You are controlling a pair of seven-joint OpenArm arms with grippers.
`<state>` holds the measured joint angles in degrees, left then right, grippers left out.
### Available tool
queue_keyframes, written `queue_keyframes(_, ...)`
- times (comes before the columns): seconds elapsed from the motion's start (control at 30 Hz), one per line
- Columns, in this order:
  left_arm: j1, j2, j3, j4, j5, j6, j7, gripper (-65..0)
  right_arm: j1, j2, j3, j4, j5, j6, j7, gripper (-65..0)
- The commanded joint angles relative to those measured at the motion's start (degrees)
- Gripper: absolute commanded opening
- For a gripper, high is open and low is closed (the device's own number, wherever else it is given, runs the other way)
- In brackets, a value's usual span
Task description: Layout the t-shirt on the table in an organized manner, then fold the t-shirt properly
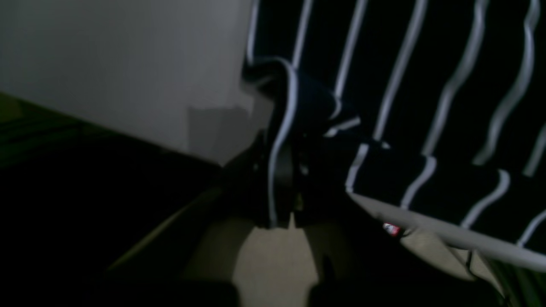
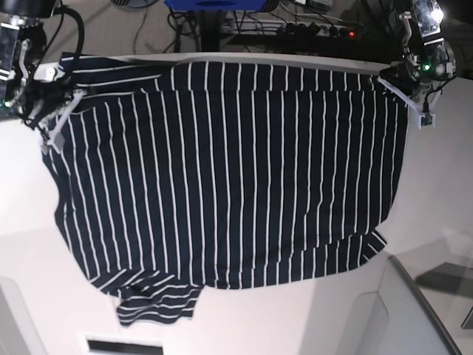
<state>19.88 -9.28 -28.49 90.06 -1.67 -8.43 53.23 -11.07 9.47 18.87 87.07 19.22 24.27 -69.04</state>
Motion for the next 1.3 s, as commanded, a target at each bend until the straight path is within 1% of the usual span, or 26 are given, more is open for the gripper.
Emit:
queue_keyframes(0.0,-1.2,-1.3,0.9,-0.5,0.0,0.3,-0.4,-65.0,1.5,1.5,0.2,-1.5,-0.1,-0.3,0.2,-64.4)
queue_keyframes(0.1,-3.5,-2.1,4.4,-4.0,0.0,0.4,-0.4,-65.0,3.8,2.5,0.2,-7.0,-0.1,-0.3,0.8,-64.4)
queue_keyframes(0.2,-5.0,-2.1,5.9,-6.9,0.0,0.4,-0.5,-65.0,4.3,2.6,0.1,-10.4,-0.1,-0.3,3.8,-64.4)
queue_keyframes(0.27,-6.5,-1.9,5.9,-9.3,0.0,0.5,-1.8,-65.0,5.1,2.7,0.0,-12.8,-0.1,-0.3,4.9,-64.4)
queue_keyframes(0.33,-7.9,-1.8,7.7,-13.2,0.0,0.5,-4.1,-65.0,6.4,2.6,-2.3,-16.1,-0.1,-0.3,6.0,-64.4)
queue_keyframes(0.4,-9.8,-2.0,10.0,-17.4,0.1,0.7,-5.5,-65.0,7.6,2.6,-4.9,-18.8,-0.1,-0.3,8.2,-64.4)
queue_keyframes(0.43,-11.0,-1.9,11.0,-19.6,1.4,1.6,-6.2,-65.0,8.2,2.6,-6.3,-20.4,-0.1,-0.3,9.3,-64.4)
queue_keyframes(0.53,-14.5,-0.8,12.9,-25.0,6.4,6.2,-9.6,-65.0,11.1,2.6,-8.5,-25.4,-0.1,-0.4,11.6,-64.4)
queue_keyframes(0.57,-15.8,-0.4,13.1,-26.5,8.0,7.1,-10.5,-65.0,12.3,2.6,-8.8,-27.2,-0.1,-0.5,12.2,-64.4)
queue_keyframes(0.6,-17.1,-0.3,13.5,-27.9,8.8,7.2,-11.0,-65.0,13.3,2.6,-9.2,-28.7,-0.1,-1.5,12.9,-64.4)
queue_keyframes(0.7,-21.5,-0.3,13.4,-32.0,10.9,7.2,-11.3,-65.0,16.3,2.6,-10.9,-32.7,-0.1,-5.0,16.2,-64.4)
queue_keyframes(0.77,-25.5,-0.3,13.5,-35.2,10.9,7.2,-11.3,-65.0,19.3,2.9,-12.7,-36.6,-0.1,-6.0,18.7,-64.4)
queue_keyframes(0.8,-27.7,-0.3,13.5,-37.2,10.9,7.2,-11.3,-65.0,21.1,3.5,-13.7,-38.7,-0.1,-6.1,19.8,-64.4)
queue_keyframes(0.87,-32.2,-0.3,14.2,-41.3,10.9,7.3,-11.8,-65.0,25.1,3.6,-16.3,-43.7,-0.1,-6.1,22.1,-64.4)
queue_keyframes(0.93,-36.6,-0.3,17.5,-46.1,10.9,7.5,-13.7,-65.0,29.1,3.7,-18.2,-49.7,-0.1,-6.1,25.5,-64.4)
queue_keyframes(1.0,-39.4,-0.3,19.9,-49.4,10.7,7.5,-14.4,-65.0,31.9,3.7,-19.4,-54.3,0.0,-6.1,28.1,-64.4)
queue_keyframes(1.1,-40.6,-0.2,20.5,-50.6,10.5,7.5,-15.0,-65.0,32.2,3.9,-19.9,-56.2,0.0,-6.1,32.4,-64.4)
queue_keyframes(1.2,-41.9,1.0,20.6,-51.2,10.7,7.5,-19.0,-65.0,32.9,4.0,-19.9,-56.1,0.0,-6.1,37.3,-64.4)
queue_keyframes(1.27,-44.5,1.3,20.4,-52.8,10.7,7.5,-20.7,-65.0,35.3,4.3,-20.0,-56.5,0.0,-5.9,40.2,-64.4)
